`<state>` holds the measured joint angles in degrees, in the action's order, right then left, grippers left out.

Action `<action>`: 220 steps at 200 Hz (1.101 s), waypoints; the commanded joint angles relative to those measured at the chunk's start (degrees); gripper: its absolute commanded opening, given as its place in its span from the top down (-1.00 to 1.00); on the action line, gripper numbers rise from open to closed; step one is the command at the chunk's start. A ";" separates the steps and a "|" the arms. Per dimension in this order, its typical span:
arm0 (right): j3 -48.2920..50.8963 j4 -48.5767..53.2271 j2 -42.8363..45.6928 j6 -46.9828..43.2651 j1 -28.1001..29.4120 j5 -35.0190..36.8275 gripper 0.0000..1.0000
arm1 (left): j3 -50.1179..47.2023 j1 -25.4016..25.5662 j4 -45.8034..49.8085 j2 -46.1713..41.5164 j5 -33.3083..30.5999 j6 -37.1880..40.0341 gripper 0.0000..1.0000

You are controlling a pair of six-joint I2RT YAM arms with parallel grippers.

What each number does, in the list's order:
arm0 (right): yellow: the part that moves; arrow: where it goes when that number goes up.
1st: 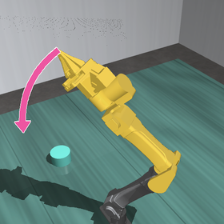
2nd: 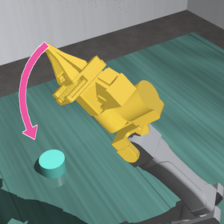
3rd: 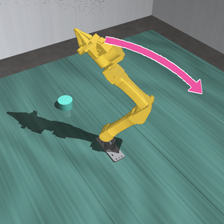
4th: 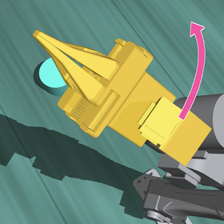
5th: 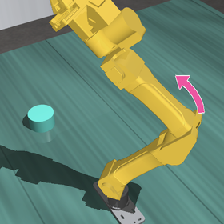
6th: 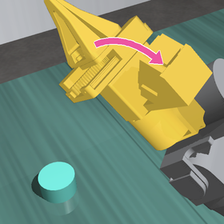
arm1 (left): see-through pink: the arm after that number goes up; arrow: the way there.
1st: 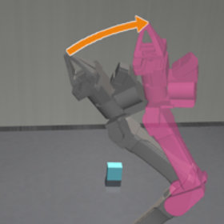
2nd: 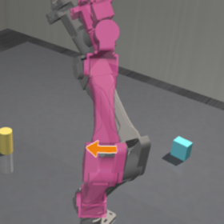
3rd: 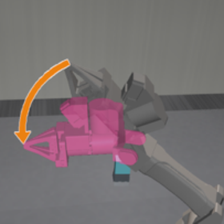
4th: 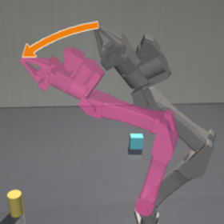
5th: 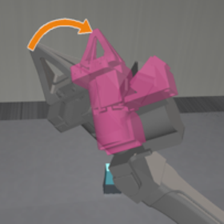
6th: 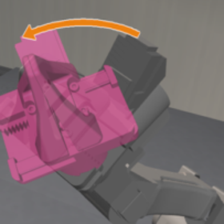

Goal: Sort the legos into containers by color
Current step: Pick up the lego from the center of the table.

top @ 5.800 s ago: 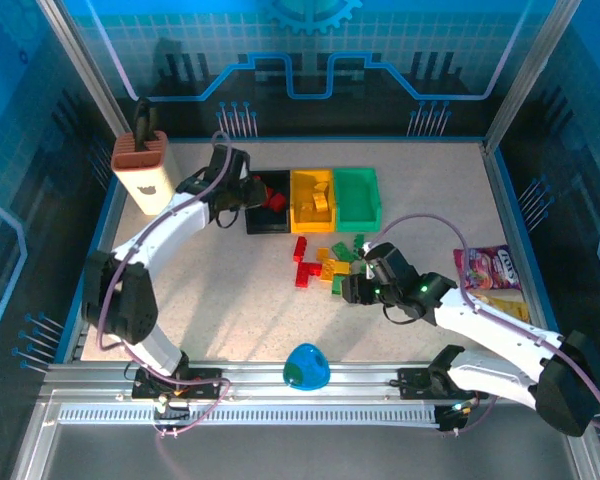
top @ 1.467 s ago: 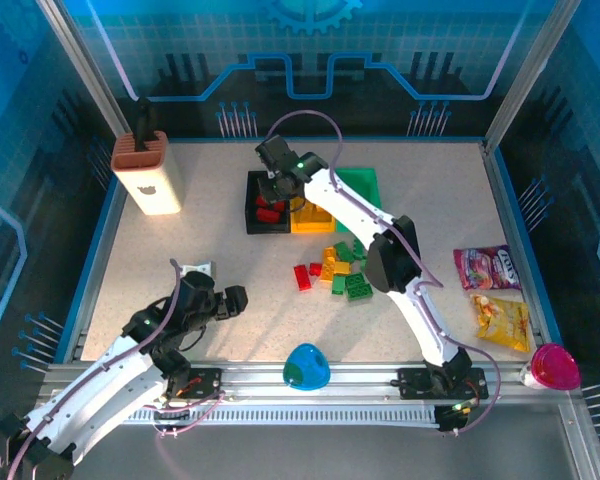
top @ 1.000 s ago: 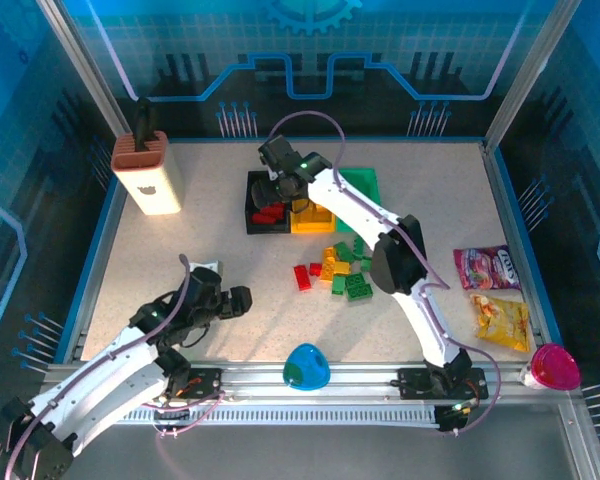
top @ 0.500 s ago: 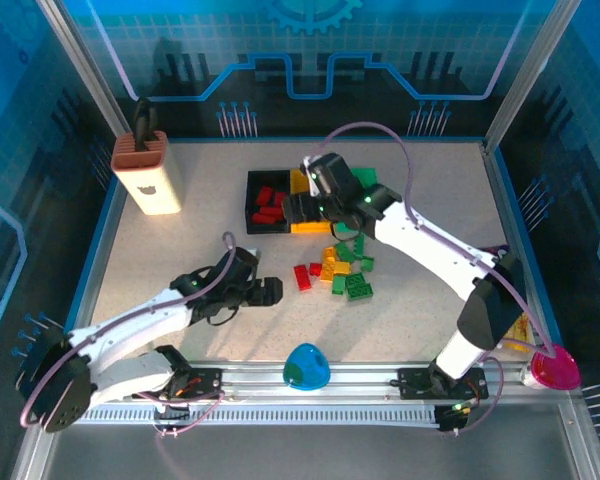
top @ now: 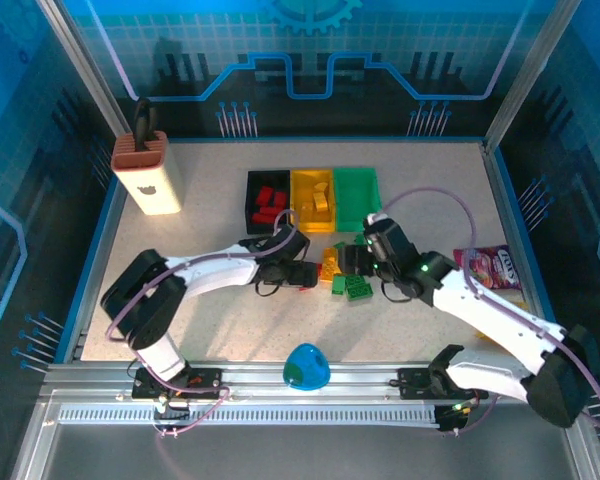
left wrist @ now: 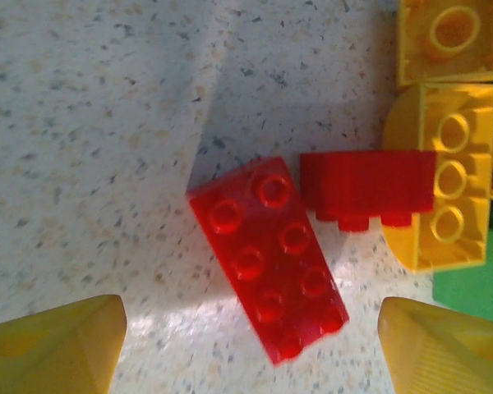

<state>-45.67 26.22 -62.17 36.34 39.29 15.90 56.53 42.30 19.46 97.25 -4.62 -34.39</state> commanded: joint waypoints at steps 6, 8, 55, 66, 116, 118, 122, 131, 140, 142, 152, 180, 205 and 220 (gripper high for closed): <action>5.88 -1.00 4.87 5.04 -1.13 1.85 -0.65 | 3.85 0.78 2.00 4.23 -0.57 0.37 -0.55; 6.15 -0.93 5.24 5.08 -1.14 1.85 -0.65 | 4.07 0.79 1.99 4.54 -0.63 0.27 -0.54; 8.32 1.22 9.68 5.32 -2.82 3.57 -0.65 | 7.14 1.49 4.01 8.69 -2.01 0.46 -0.09; 8.38 1.59 10.51 5.28 -3.05 3.93 -0.65 | 7.36 1.55 5.20 8.99 -3.28 0.54 0.06; 11.54 0.01 13.57 5.52 -4.45 3.68 -0.65 | 3.85 1.68 6.14 4.33 -5.20 0.43 0.49; 11.56 -0.08 13.57 5.53 -4.56 3.63 -0.65 | 3.61 1.63 6.05 3.97 -5.11 0.35 0.49; 11.80 -0.23 13.57 5.58 -4.64 3.46 -0.65 | 3.23 1.60 5.96 3.13 -5.13 0.30 0.50; 12.07 -0.44 13.52 5.60 -4.82 3.09 -0.65 | 2.43 1.62 5.78 1.28 -5.22 0.03 0.52; 12.28 -0.83 13.48 5.59 -5.00 2.64 -0.65 | 1.97 1.56 5.76 -0.57 -5.26 0.15 0.54; 12.34 -0.93 13.41 5.59 -5.05 2.53 -0.65 | 1.93 1.56 5.80 -1.05 -5.30 0.26 0.54; 12.61 -1.40 13.27 5.42 -5.26 1.70 -0.65 | 1.83 1.58 5.60 -2.92 -4.94 1.14 0.55; 12.89 -1.30 12.86 5.50 -5.45 0.61 -0.65 | 5.62 1.25 9.11 -6.04 -5.97 4.36 0.56; 13.67 -0.34 14.45 5.89 -5.46 0.03 -0.65 | 8.88 -0.09 11.01 -8.18 -7.18 6.28 0.56; 15.10 -0.18 16.55 6.42 -5.49 -0.07 -0.65 | 10.26 -1.68 11.19 -9.34 -6.46 6.52 0.56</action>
<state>-32.77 25.65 -48.53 41.21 34.61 16.49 63.55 42.76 27.73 90.78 -9.96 -30.44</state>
